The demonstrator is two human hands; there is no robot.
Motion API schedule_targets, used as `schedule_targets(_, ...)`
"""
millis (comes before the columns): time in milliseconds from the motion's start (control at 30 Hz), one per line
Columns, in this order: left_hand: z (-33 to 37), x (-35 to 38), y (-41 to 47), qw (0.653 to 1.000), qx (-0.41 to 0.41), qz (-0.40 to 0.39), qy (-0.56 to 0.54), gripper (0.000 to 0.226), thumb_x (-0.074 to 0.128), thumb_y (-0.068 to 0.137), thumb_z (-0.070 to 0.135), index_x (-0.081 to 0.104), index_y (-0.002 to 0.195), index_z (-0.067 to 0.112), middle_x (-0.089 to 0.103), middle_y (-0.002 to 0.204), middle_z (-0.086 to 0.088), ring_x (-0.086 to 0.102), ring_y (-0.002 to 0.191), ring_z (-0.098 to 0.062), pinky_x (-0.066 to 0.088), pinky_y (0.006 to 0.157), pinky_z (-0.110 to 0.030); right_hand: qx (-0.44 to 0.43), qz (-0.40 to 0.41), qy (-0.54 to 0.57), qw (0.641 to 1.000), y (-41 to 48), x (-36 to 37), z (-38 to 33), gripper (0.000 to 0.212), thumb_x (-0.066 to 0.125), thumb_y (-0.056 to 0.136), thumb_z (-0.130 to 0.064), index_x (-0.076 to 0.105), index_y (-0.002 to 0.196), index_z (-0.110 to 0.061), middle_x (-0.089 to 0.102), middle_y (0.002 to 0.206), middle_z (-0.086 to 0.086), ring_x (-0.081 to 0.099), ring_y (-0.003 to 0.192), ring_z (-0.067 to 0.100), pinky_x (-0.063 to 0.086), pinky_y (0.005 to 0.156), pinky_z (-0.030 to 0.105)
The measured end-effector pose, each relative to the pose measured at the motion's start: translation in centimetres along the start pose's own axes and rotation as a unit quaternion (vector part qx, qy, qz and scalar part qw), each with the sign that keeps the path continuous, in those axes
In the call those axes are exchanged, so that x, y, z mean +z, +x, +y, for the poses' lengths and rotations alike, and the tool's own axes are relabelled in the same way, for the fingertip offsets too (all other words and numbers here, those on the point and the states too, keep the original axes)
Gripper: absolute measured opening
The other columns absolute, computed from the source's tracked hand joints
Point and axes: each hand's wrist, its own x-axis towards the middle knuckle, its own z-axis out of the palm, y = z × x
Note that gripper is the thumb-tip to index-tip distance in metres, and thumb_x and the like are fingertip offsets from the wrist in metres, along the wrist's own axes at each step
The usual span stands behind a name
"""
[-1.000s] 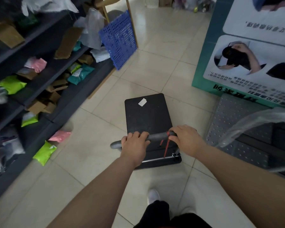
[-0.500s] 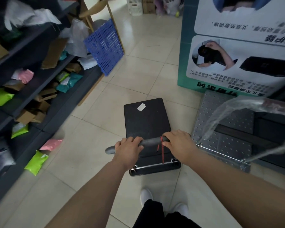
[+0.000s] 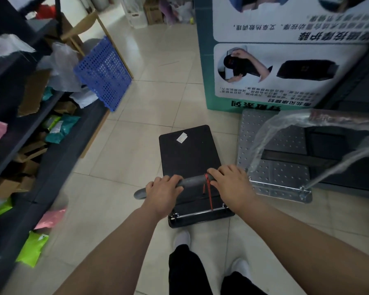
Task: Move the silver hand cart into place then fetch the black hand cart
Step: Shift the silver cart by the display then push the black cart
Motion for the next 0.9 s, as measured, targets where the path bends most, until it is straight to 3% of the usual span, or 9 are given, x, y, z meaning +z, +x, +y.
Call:
schedule_targets(533,-8.1,-5.8,12.0,0.989,0.136,-0.029,0.045,0.029,0.034,0.097,0.041,0.042,0.124,0.035,0.054,0.116,0.003,0.044,0.107,-0.024,0.026,0.09,-0.04,0.151,0.009,0.02,0.988,9.8,1.0,-5.7,0.03,0.04,0.094,-0.039,0.044,0.123,-0.033,0.055,0.11,-0.004,0.046,0.107,0.021,0.037,0.092,0.038)
schedule_targets(900,-5.1,-7.0,18.5,0.982,0.177,-0.041,0.052,0.029,0.035,0.097,0.04,0.041,0.124,0.035,0.054,0.116,0.002,0.045,0.105,-0.023,0.028,0.091,-0.041,0.197,0.009,0.027,0.98,13.2,-0.6,-2.0,0.032,0.039,0.095,-0.038,0.045,0.126,-0.031,0.055,0.114,-0.002,0.044,0.11,0.023,0.037,0.094,0.039)
